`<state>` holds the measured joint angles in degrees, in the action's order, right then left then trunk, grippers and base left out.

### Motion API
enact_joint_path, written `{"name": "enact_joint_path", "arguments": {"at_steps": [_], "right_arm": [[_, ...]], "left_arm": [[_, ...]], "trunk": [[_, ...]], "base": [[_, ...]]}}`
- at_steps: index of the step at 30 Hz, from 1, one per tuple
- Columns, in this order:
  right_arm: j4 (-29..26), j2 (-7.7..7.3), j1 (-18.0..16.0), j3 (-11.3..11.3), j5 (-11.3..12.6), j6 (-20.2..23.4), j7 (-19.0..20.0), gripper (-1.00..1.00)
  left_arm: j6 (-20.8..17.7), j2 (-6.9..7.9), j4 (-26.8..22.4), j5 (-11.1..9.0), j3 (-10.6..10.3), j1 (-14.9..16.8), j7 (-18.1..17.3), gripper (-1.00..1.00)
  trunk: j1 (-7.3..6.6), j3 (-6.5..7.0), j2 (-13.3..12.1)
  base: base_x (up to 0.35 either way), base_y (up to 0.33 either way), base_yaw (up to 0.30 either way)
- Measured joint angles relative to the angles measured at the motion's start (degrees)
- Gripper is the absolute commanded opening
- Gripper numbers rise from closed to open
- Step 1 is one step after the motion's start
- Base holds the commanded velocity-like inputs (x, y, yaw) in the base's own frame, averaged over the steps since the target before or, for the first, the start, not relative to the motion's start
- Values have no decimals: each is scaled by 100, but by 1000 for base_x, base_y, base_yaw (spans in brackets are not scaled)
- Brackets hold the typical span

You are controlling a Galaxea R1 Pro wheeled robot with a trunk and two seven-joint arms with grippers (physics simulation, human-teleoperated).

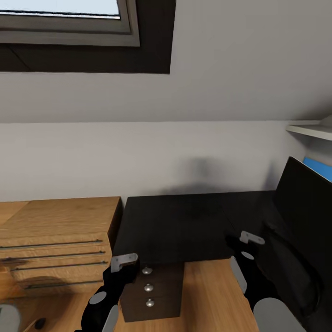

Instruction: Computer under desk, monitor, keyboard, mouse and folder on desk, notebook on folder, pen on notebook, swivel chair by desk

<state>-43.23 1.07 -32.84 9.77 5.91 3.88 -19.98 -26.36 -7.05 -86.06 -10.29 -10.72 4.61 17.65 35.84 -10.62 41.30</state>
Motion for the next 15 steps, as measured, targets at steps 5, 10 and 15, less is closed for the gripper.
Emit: {"name": "enact_joint_path", "arguments": {"at_steps": [5,10,15], "right_arm": [[-31,31,0,-11,14,-92,-2,100],[-47,48,0,-135,10,-122,8,100],[-45,47,0,-156,10,-129,8,100]], "left_arm": [[0,0,0,0,0,0,0,100],[0,0,0,1,-2,0,0,100],[0,0,0,4,0,0,0,100]], "trunk": [[0,0,0],[0,0,0],[0,0,0]], "base": [[321,0,0],[316,0,0],[308,0,0]]}}
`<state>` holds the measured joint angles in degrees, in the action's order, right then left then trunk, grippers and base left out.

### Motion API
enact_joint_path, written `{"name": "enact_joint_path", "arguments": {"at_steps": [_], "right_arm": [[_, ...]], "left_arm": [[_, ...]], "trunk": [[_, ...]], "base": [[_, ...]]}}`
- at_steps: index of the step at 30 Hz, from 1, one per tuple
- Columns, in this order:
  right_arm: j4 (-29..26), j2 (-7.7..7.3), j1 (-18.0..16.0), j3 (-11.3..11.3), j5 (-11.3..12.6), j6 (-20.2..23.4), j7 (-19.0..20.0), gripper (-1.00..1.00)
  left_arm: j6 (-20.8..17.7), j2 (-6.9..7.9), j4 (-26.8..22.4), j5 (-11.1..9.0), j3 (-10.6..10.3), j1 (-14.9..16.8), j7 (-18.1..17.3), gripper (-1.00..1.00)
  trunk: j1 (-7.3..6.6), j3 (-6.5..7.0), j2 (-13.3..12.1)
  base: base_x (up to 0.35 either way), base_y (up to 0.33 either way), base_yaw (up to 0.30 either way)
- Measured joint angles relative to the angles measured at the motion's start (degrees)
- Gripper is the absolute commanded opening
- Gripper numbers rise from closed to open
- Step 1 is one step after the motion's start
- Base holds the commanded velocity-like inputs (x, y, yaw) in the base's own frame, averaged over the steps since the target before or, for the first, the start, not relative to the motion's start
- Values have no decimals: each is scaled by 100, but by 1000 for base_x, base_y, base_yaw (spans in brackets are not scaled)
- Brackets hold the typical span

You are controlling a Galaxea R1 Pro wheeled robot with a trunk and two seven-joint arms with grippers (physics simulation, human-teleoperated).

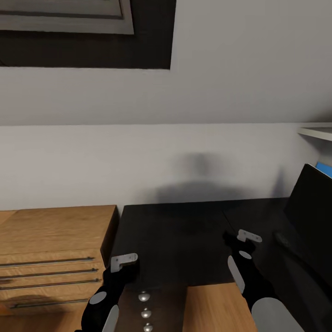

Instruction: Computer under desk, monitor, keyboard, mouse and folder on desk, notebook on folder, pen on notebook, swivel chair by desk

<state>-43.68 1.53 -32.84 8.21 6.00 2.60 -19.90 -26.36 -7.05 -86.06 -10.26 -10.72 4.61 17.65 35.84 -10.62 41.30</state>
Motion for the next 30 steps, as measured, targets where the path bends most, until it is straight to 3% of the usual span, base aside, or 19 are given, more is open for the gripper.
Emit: {"name": "enact_joint_path", "arguments": {"at_steps": [9,14,17,19,28,30], "right_arm": [[24,-27,0,0,-11,-13,6,100],[117,-87,0,-5,-18,-19,8,100],[372,-273,-8,28,-8,-19,54,100],[655,-479,-25,40,16,-20,195,100],[1407,-900,-261,60,38,-1,445,100],[1659,-975,-445,61,34,17,461,100]], "left_arm": [[1,1,1,3,-5,0,0,100],[0,0,0,5,-8,0,0,100],[0,1,0,5,-10,0,0,100],[0,1,-1,5,-14,0,0,100],[14,-5,-14,13,-38,-4,3,100],[64,-4,-26,19,-153,-7,7,100]], "trunk": [[0,0,0],[3,0,-1],[3,0,-1],[3,0,-1],[3,0,-1],[3,0,-1]], "base": [[292,-101,0],[87,-68,0],[15,-12,0],[6,-5,0],[2,-1,0],[0,0,0]]}}
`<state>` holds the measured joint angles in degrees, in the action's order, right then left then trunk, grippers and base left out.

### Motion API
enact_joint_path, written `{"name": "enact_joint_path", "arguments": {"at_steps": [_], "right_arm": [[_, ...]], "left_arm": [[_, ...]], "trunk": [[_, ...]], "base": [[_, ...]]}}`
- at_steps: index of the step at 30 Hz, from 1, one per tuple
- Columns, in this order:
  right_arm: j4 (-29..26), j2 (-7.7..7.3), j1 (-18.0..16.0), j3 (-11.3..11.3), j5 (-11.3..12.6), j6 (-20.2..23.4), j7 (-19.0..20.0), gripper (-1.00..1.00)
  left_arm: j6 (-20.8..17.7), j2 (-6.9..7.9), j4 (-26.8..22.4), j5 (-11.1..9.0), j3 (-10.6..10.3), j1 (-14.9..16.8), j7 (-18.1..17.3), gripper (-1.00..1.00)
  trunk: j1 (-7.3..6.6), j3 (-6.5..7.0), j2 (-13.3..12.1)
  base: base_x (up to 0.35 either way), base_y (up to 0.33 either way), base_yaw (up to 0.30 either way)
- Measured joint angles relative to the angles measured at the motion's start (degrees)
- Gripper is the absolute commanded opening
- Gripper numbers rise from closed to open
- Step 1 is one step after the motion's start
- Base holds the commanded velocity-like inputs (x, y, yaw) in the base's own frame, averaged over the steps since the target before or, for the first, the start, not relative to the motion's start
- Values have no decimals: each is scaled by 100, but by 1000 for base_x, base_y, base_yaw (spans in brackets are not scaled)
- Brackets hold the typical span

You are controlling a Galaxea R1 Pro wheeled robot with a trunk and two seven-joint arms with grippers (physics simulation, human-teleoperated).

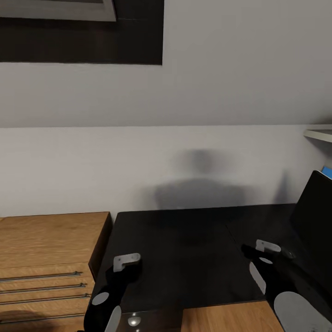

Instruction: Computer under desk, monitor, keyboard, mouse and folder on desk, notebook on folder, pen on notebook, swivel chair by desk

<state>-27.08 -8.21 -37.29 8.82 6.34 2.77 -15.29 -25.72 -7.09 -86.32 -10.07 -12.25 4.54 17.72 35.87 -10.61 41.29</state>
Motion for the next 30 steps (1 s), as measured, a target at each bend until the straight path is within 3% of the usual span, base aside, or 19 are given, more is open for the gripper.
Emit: {"name": "enact_joint_path", "arguments": {"at_steps": [2,13,30], "right_arm": [[290,-77,-211,1,-14,-16,7,100],[496,-290,-350,-2,-21,-269,4,100],[589,-280,-353,-42,-53,-617,-58,100]], "left_arm": [[66,3,-6,8,-130,-1,2,100],[102,9,-9,12,-194,-2,3,100],[104,13,-12,13,-206,-2,-14,100]], "trunk": [[0,0,0],[0,0,0],[-1,0,0]], "base": [[0,0,0],[0,0,0],[74,-82,0]]}}
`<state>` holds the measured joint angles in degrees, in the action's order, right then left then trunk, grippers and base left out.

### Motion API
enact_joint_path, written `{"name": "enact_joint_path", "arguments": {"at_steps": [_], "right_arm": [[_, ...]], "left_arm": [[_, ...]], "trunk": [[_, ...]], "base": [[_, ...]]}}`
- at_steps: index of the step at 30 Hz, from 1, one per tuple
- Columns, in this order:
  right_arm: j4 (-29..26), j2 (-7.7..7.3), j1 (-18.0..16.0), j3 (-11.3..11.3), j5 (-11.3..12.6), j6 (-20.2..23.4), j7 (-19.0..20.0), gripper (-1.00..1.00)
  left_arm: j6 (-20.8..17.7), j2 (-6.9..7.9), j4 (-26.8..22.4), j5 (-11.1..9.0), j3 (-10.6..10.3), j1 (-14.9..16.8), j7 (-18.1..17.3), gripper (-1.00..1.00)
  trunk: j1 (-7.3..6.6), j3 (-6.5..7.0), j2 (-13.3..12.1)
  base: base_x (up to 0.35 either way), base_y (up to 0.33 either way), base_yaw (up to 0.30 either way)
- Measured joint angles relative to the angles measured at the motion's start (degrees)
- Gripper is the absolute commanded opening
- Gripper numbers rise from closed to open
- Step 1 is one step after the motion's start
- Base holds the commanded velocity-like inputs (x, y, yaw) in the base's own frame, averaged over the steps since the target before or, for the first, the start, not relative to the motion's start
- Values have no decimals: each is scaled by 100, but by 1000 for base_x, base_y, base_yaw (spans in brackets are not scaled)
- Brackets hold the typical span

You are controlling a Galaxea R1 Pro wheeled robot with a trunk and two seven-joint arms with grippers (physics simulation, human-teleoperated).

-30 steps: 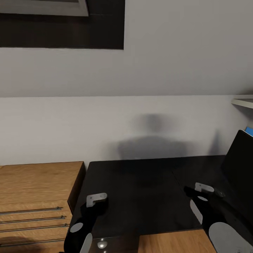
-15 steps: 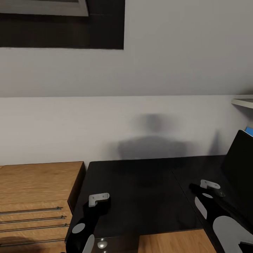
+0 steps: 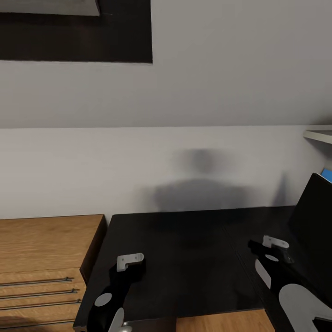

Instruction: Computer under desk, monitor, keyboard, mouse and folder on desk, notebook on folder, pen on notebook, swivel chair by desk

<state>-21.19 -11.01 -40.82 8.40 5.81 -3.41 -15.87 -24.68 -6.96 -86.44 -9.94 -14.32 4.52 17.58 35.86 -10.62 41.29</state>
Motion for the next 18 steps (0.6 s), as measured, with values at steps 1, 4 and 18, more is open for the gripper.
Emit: {"name": "enact_joint_path", "arguments": {"at_steps": [1,4,18], "right_arm": [[-25,6,0,-2,-2,0,0,100],[-120,28,0,-7,-3,10,-1,100],[-220,98,0,-8,42,43,-1,100]], "left_arm": [[0,0,-1,0,0,0,0,100],[0,0,-4,0,0,0,0,100],[-9,0,-74,0,0,0,0,100]], "trunk": [[0,0,0],[0,0,0],[1,0,0]], "base": [[44,-54,0],[25,-31,0],[4,-4,0]]}}
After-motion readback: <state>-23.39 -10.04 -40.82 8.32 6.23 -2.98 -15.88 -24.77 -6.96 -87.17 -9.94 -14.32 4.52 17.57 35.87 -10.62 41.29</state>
